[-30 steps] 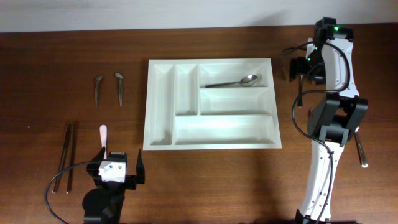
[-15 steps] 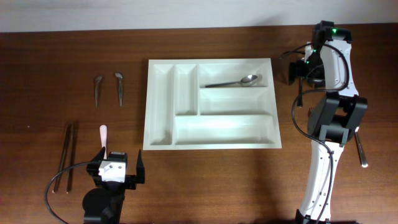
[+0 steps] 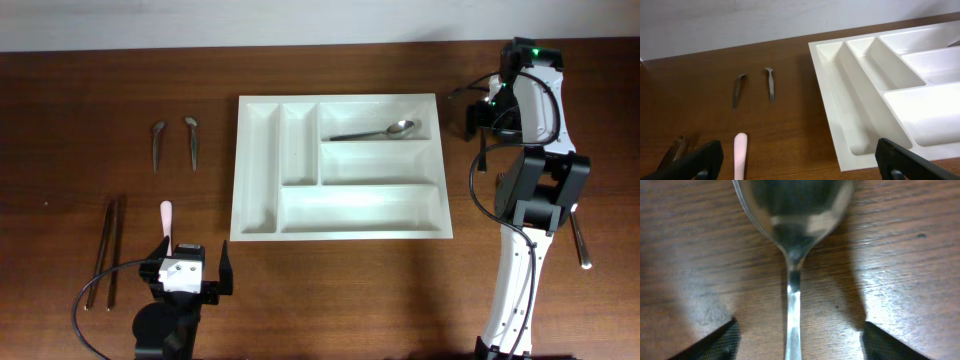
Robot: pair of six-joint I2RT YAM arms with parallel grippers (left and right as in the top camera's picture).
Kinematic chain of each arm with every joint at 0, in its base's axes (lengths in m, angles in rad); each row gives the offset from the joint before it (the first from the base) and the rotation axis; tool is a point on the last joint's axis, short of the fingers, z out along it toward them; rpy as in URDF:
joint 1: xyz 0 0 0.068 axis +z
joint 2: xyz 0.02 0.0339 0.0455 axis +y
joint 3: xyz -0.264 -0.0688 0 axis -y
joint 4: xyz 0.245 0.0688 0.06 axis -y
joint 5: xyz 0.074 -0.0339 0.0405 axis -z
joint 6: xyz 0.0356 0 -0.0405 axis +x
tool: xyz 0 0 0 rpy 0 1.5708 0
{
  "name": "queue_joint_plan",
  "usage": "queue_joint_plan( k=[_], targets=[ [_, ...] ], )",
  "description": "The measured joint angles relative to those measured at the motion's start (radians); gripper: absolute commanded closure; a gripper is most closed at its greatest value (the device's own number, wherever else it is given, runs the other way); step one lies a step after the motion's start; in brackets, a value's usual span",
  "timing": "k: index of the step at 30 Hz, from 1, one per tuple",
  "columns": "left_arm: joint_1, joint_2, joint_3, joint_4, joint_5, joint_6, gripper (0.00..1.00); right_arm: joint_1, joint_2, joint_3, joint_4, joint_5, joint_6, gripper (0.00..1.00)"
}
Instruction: Pack container
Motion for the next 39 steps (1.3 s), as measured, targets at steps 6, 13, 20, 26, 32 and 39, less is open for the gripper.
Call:
queue_joint_plan(
  k=[6, 13, 20, 26, 32, 39],
  targets=[
    [0.0, 0.0, 0.0, 0.0, 0.0, 0.0, 0.01, 0.0, 0.0, 0.0, 0.011, 0.007, 0.001, 0.7],
    [0.0, 0.0, 0.0, 0.0, 0.0, 0.0, 0.01, 0.0, 0.0, 0.0, 0.031, 0.01, 0.005, 0.87],
    [0.0, 0.0, 0.0, 0.0, 0.0, 0.0, 0.01, 0.0, 0.0, 0.0, 0.038, 0.01, 0.024, 0.96],
    [0.0, 0.0, 0.0, 0.0, 0.0, 0.0, 0.01, 0.002, 0.0, 0.0, 0.038, 0.01, 0.067, 0.96],
    [0.0, 0.0, 0.0, 0.0, 0.0, 0.0, 0.01, 0.027, 0.0, 0.003, 0.018, 0.01, 0.093, 0.96],
    [0.0, 0.0, 0.0, 0.0, 0.0, 0.0, 0.01, 0.092, 0.0, 0.189, -0.088, 0.009, 0.19, 0.96]
  ],
)
